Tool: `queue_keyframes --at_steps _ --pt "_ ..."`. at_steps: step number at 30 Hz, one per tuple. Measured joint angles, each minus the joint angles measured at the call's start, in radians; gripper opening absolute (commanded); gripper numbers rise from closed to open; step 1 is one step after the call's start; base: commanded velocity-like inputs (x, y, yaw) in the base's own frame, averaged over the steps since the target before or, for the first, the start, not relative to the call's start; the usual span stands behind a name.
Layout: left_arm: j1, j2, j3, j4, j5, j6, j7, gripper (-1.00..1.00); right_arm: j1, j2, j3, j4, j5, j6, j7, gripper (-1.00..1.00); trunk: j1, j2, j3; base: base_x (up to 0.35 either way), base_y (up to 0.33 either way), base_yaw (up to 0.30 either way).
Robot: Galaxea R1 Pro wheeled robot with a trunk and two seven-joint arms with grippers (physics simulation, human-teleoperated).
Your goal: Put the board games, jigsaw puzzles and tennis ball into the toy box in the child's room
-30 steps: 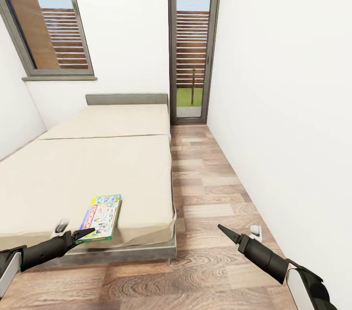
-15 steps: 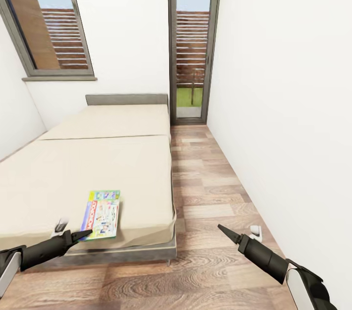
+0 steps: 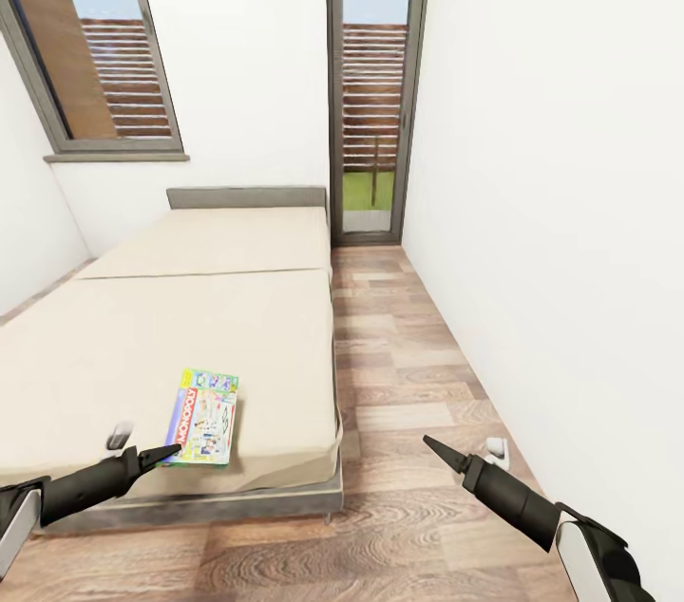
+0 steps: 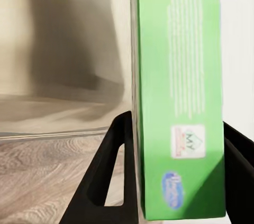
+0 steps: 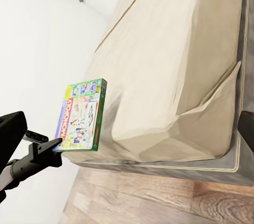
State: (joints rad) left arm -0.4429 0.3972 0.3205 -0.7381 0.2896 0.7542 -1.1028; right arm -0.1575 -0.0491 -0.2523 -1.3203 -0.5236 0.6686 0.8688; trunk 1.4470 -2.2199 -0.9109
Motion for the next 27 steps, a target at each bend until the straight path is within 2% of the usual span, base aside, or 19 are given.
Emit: queue_keyframes --at_steps 11,21,24,27 --pt "0.0 0.002 0.001 0.0 0.003 0.005 -0.019 -1.0 0.0 0.0 0.0 -0.001 0.001 0.002 0.0 1.0 -0.042 0.077 0.034 0.0 0.0 0.0" --pt "0.0 0.021 0.001 -0.001 0.001 0.014 -0.194 -1.0 0.0 0.0 0.001 -0.007 0.002 0.0 0.0 1.0 -0.081 0.147 0.066 0.0 0.0 0.0" --pt "0.0 0.041 -0.001 -0.006 -0.002 0.031 -0.27 -1.0 0.0 0.002 0.0 -0.009 0.002 -0.003 0.0 1.0 -0.092 0.168 0.075 0.0 0.0 0.0" --pt "0.0 0.073 -0.006 -0.009 -0.004 0.047 -0.38 -1.0 0.0 0.002 0.001 -0.01 0.001 -0.001 0.0 1.0 -0.104 0.189 0.085 0.0 0.0 0.0"
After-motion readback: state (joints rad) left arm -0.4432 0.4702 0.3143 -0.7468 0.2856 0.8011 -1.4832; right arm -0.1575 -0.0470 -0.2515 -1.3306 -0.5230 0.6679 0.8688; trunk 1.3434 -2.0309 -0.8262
